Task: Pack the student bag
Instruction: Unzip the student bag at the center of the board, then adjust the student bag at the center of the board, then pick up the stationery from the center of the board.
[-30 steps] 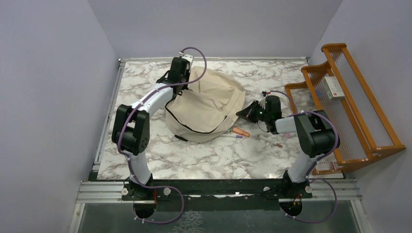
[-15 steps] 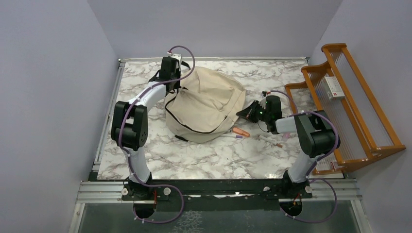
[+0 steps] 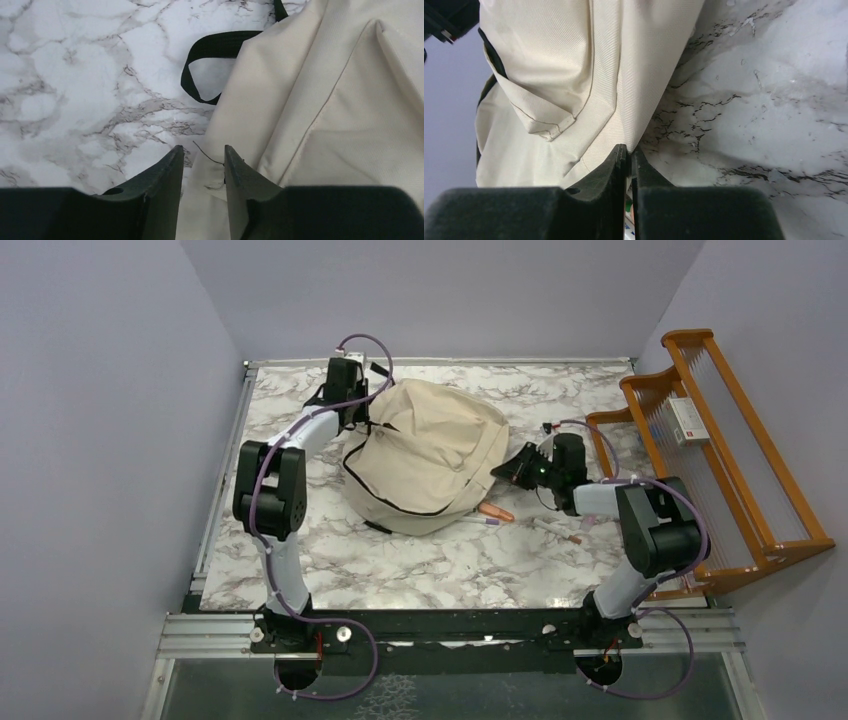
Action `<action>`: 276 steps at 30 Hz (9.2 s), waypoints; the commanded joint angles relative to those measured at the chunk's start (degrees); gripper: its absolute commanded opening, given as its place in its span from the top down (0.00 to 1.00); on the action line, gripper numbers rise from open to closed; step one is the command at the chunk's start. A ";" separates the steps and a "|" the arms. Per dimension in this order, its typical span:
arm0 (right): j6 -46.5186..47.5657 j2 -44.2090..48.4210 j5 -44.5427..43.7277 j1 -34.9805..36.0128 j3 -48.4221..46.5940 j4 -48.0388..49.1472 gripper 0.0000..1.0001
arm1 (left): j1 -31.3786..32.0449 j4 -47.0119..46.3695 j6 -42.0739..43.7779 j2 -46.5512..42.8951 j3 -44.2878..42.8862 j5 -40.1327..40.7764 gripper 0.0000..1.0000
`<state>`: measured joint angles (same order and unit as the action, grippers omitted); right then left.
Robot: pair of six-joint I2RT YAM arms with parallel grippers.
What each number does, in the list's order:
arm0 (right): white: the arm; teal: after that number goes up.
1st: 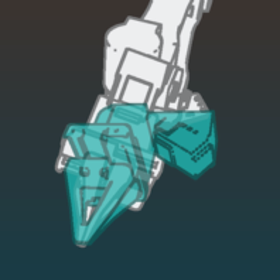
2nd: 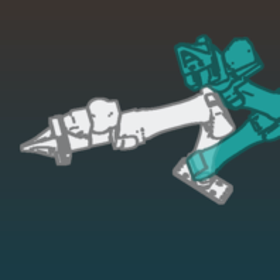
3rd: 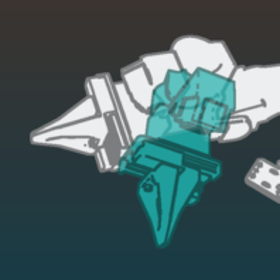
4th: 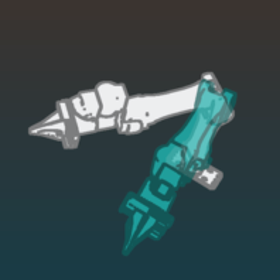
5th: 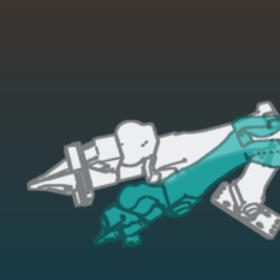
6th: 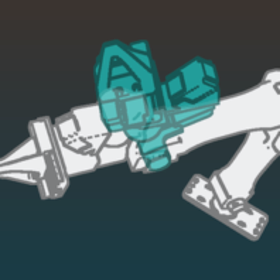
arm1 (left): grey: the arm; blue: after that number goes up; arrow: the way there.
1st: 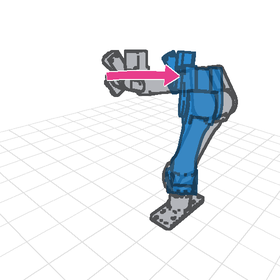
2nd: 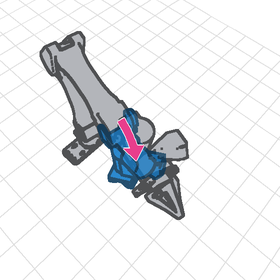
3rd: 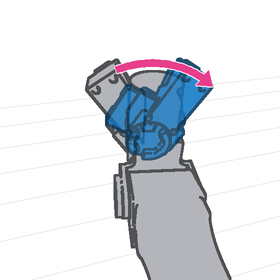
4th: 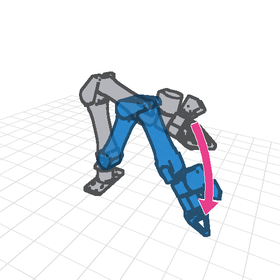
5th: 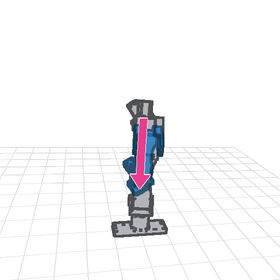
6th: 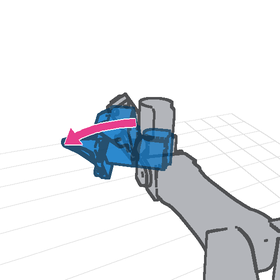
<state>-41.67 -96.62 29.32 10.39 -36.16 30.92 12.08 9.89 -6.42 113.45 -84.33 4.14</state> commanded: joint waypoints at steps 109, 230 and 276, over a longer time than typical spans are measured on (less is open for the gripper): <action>58.18 -28.15 -25.03 28.78 -59.86 -32.41 0.42 | -10.05 18.50 -3.96 -2.71 -0.13 -11.61 1.00; 37.35 -7.45 -20.44 20.37 -43.30 -31.76 1.00 | 20.59 4.72 65.13 -6.31 22.29 -56.78 0.53; 37.15 -7.35 -19.14 20.37 -43.20 -32.84 0.99 | 24.13 18.85 61.08 -1.71 15.21 -35.40 0.59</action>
<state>-4.32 -106.32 8.51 31.09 -79.31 -1.50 36.40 21.23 51.94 110.69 -69.12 -37.71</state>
